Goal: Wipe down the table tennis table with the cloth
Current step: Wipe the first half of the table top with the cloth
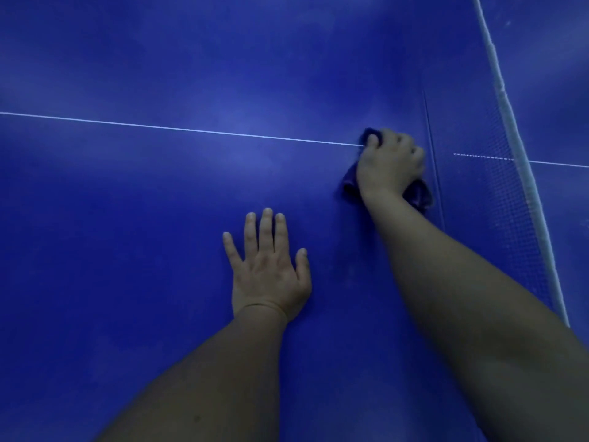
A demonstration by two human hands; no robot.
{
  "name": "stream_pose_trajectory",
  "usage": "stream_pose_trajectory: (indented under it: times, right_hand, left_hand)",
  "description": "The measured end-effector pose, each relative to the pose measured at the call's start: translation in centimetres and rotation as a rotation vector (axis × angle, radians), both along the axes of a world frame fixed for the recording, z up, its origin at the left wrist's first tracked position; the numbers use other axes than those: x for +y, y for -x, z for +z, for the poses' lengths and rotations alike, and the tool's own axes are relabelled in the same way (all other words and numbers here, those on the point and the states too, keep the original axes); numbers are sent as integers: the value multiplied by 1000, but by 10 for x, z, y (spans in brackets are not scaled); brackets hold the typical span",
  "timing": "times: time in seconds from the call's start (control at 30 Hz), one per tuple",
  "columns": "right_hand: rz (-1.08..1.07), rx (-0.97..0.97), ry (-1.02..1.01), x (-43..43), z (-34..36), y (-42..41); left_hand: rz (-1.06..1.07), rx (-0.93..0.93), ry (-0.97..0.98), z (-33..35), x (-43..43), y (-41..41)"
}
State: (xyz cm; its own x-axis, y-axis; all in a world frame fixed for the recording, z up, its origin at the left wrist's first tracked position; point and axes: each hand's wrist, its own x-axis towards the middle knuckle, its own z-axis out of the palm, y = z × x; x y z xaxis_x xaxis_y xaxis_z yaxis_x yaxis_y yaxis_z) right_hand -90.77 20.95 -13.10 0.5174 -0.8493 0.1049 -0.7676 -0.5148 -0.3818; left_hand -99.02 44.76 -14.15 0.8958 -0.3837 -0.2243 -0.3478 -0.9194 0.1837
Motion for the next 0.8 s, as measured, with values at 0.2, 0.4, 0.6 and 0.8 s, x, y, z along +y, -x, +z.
stream_pose_trajectory:
  times: [0.2, 0.4, 0.6, 0.8]
  right_hand:
    - [656, -2, 93, 44, -3, 64]
    - [210, 24, 70, -23, -4, 46]
    - [376, 56, 76, 22, 1, 22]
    - [437, -4, 140, -1, -3, 95]
  left_hand:
    - [11, -27, -1, 0, -1, -1]
    - [10, -39, 28, 2, -3, 0]
    - [17, -73, 39, 1, -3, 2]
    - [20, -83, 45, 1, -1, 3]
